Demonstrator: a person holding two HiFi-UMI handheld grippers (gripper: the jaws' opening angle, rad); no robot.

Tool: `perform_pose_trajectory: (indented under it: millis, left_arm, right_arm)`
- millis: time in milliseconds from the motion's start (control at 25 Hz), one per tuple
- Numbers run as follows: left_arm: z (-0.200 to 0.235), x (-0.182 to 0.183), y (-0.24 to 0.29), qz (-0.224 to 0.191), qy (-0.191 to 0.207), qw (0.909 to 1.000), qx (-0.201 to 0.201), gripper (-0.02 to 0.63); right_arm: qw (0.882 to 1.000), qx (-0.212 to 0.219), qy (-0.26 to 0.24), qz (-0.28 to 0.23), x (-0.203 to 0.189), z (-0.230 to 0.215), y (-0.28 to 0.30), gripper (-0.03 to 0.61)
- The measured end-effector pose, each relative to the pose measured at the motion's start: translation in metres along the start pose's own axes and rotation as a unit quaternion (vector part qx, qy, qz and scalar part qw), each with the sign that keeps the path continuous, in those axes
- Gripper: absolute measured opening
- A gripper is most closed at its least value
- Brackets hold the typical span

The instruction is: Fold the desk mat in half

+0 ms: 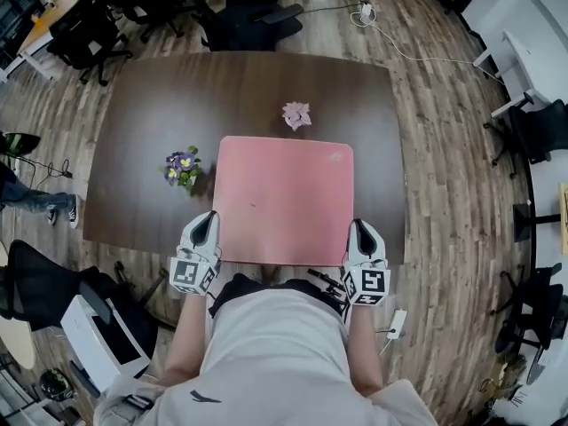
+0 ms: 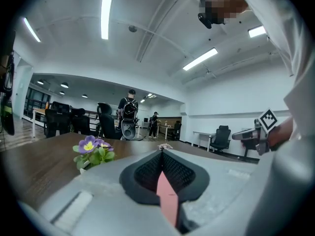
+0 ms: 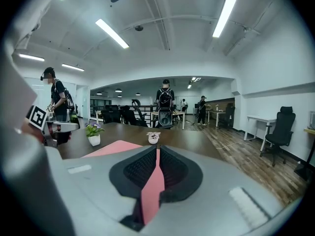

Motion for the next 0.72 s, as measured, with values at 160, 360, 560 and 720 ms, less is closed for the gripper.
perform_pose_trajectory:
  millis: [160,360,560,720]
  left_arm:
    - [0.004,-0.008,-0.008,0.006,-0.004,1.0,0.002,0.005]
    - [0.01,-0.004,-0.014,0.002,0.004,1.0,0.006,0.005]
    - [0.011,-0.004,-0.02,0.001,0.013,0.9997,0.023,0.005]
    - [0.008,-0.005,-0.027,0.0,0.009,0.9997,0.024,0.005]
  right_arm:
    - [1.0,-0.005,0.002,0.005,-0.005,0.002,0.007,0.022]
    - [1.0,-0.006,0.002,0.001,-0.002,-0.001,0.009,0.023]
    - [0.999,-0.013,0.029,0.018,-0.017,-0.012,0.008,0.026]
    - [0.997,-0.016,0.03,0.076,-0.045,-0.018,0.011,0.092]
Point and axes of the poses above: the fingertips, and each gripper's own axes: y forward along the fingers, z to its left, x out of its top, the point moved 8 cm from there along -y, backward along the fingers, and after that the axes turned 12 degrees about y, right-handed, at the moved point
